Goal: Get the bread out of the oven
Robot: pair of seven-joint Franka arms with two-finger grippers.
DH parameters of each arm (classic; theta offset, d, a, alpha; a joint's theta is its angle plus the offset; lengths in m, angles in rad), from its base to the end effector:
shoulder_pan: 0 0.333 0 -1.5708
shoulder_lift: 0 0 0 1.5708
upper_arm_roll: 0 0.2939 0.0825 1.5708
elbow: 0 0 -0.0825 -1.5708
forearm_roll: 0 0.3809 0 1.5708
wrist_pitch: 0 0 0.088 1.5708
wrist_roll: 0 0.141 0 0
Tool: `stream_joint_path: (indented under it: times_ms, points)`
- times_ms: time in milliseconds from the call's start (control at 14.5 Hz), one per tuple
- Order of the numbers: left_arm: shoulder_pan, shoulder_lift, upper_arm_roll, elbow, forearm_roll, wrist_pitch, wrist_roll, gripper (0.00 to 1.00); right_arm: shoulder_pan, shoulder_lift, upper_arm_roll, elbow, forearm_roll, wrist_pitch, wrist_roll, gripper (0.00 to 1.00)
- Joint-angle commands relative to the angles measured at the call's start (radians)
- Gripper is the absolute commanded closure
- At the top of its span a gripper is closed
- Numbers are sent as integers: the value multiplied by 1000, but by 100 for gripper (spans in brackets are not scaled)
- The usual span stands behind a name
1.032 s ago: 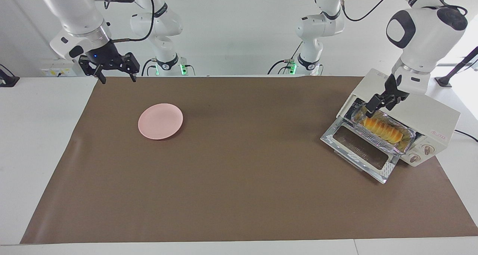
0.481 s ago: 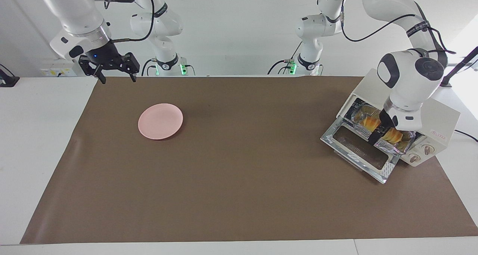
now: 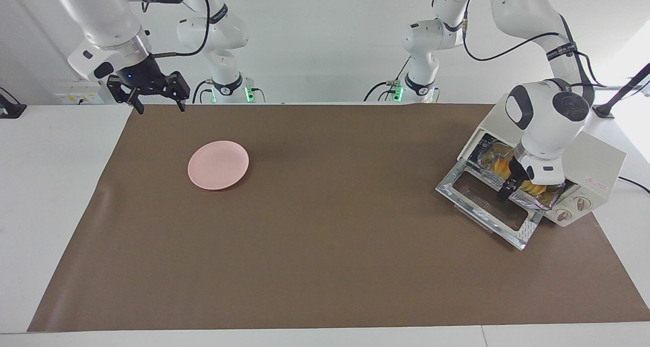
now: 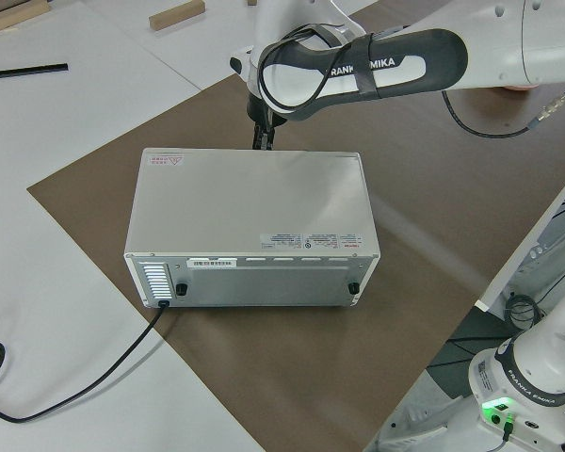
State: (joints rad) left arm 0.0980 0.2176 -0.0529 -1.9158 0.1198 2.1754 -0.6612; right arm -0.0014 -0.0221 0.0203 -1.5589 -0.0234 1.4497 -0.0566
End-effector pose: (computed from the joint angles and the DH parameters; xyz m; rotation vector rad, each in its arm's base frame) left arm 0.6033 0.0359 0.3321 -2.9117 -0.9677 -0.1035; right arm 0.5292 0.0066 0.5760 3.1144 0.1148 -0.1365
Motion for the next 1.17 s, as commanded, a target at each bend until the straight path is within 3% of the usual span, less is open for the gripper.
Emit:
stream_joint_path:
  times_ms: [0,69,138,206,481,688,1101]
  points:
    - [5,-24,-2,-55,29,32,1,58,-16,-21,12,-24,3,0,-15,0]
    - [5,-26,-2,-57,29,29,11,70,-17,-21,12,-24,3,0,-15,0]
    - [5,-26,-2,-55,29,27,12,92,-17,-21,12,-24,3,0,-15,0]
    - [3,-24,-2,-49,31,21,17,100,-17,-21,12,-24,3,0,-15,0]
    - [-56,-9,-5,4,60,-9,63,100,-25,-21,6,-24,3,-2,-15,0]
    - [-199,37,-11,104,60,-22,141,100,-23,-21,6,-24,3,-2,-17,0]
    - [-495,42,-12,118,-12,-16,175,100,-25,-19,6,-23,3,0,-14,0]
